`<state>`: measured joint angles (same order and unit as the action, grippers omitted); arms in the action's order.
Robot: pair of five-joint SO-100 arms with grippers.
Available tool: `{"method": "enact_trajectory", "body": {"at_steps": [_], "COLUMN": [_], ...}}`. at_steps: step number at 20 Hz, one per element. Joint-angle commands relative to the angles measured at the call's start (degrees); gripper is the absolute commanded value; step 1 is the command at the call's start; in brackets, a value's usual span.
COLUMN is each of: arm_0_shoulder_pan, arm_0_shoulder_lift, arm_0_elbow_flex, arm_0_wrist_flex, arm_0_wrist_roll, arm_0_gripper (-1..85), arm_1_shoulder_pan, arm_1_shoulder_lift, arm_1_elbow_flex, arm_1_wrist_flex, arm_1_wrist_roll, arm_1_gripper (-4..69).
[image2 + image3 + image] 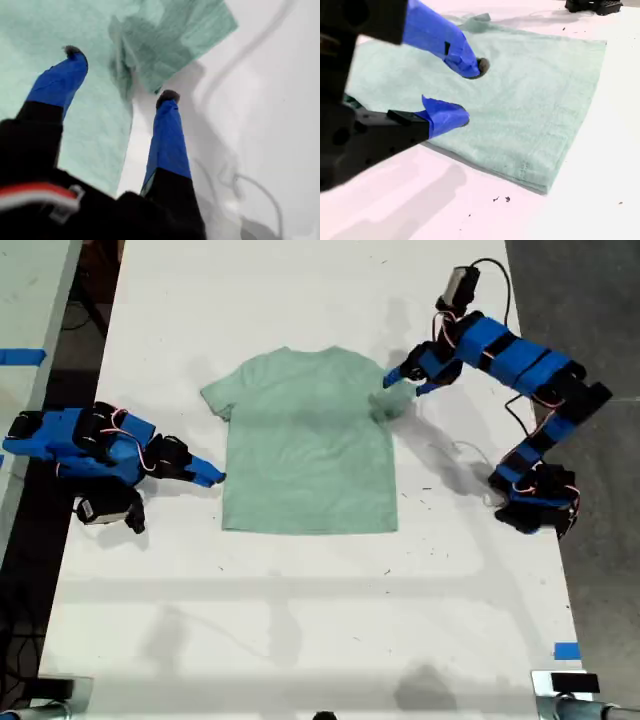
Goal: Fold t shirt
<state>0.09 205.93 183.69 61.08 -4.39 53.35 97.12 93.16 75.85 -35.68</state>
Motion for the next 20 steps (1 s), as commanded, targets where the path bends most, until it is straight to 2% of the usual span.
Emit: {"method": "enact_trajectory", "body": {"at_steps": [1,4,5,7,9,12,15,18,20], "arm_0_shoulder_pan": [0.7,0.7,0.7,0.7,0.7,0.7,0.7,0.7,0.7], "arm_0_shoulder_lift": [0.4,0.4,0.4,0.4,0.4,0.4,0.4,0.4,0.4], "arm_0_elbow_flex": [0.3,0.3,0.3,0.3,0.3,0.3,0.3,0.3,0.3], "arm_0_wrist_flex": [0.0,0.0,0.0,0.0,0.0,0.0,0.0,0.0,0.0], "arm_0_wrist_roll": [-0.1,-0.1,-0.1,-0.1,-0.1,-0.1,-0.1,-0.1,-0.1], "arm_0_gripper": [11.6,11.6,11.6,11.6,11.6,11.6,11.6,11.6,11.6], "arm_1_shoulder_pan": [4.2,5.2,4.7,4.0,3.5,0.8,-7.7,-17.8,-22.8], "arm_1_shoulder_lift": [-7.6,-13.1,-15.6,-23.5,-29.3,-20.6,-10.8,-10.2,-11.1], "arm_1_elbow_flex": [-7.2,-7.7,-7.6,-8.7,-12.9,-12.5,-13.9,-21.5,-23.6], "arm_1_wrist_flex": [-2.3,-3.0,-4.2,-6.4,-4.5,-4.0,-7.4,-8.3,-11.3], "arm_1_wrist_roll": [0.0,2.7,2.7,1.3,1.0,-0.1,-3.0,-7.4,-7.8], "arm_1_gripper": [28.2,25.7,19.5,1.6,1.6,1.6,1.6,1.6,1.6]}}
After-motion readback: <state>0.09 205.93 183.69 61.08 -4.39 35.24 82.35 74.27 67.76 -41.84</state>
